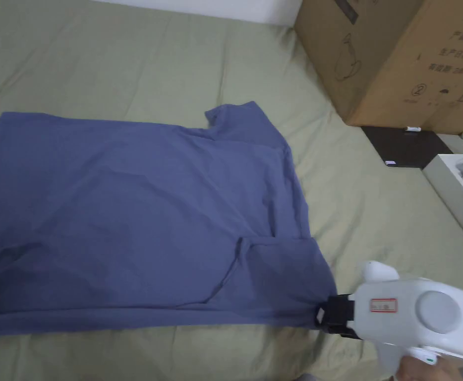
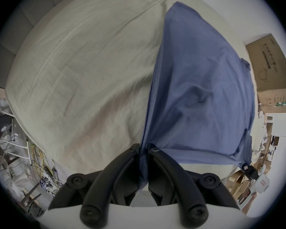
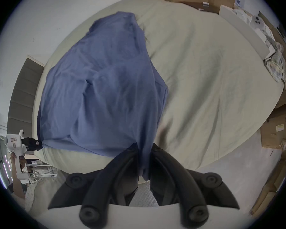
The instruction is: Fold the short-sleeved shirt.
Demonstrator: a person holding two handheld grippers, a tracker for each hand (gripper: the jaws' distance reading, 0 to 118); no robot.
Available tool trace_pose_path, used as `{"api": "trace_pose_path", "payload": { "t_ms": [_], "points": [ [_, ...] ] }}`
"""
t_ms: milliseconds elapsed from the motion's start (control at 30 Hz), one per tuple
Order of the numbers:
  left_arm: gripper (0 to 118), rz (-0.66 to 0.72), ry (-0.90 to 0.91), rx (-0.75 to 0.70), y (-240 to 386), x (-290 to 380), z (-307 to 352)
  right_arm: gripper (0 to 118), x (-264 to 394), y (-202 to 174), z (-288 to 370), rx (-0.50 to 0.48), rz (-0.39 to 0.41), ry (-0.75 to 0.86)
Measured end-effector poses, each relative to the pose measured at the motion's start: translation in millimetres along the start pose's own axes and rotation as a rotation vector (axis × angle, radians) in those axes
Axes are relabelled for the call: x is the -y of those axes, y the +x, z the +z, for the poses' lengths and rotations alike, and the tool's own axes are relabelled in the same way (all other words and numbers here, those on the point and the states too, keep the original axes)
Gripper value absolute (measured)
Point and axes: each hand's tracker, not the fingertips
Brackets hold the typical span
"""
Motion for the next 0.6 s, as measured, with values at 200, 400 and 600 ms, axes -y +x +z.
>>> {"api": "trace_pose_path", "payload": {
  "t_ms": [200,400,600],
  "points": [
    [9,-0.061,0.019,-0.003,13.7,-24.7,41.0,10,-44.0,-14.1,34.2,-0.045,0.0,0.04],
    [9,-0.2,-0.035,-0.155,63.6,-92.2,21.6,10,-128.5,-45.2,4.6,-0.003,0.065,0.014],
    [9,-0.223,-0.093,-0.24,99.8,-153.3,-29.8,10,-185.1,-62.2,-67.9,0.101,0.093,-0.057]
  ]
}}
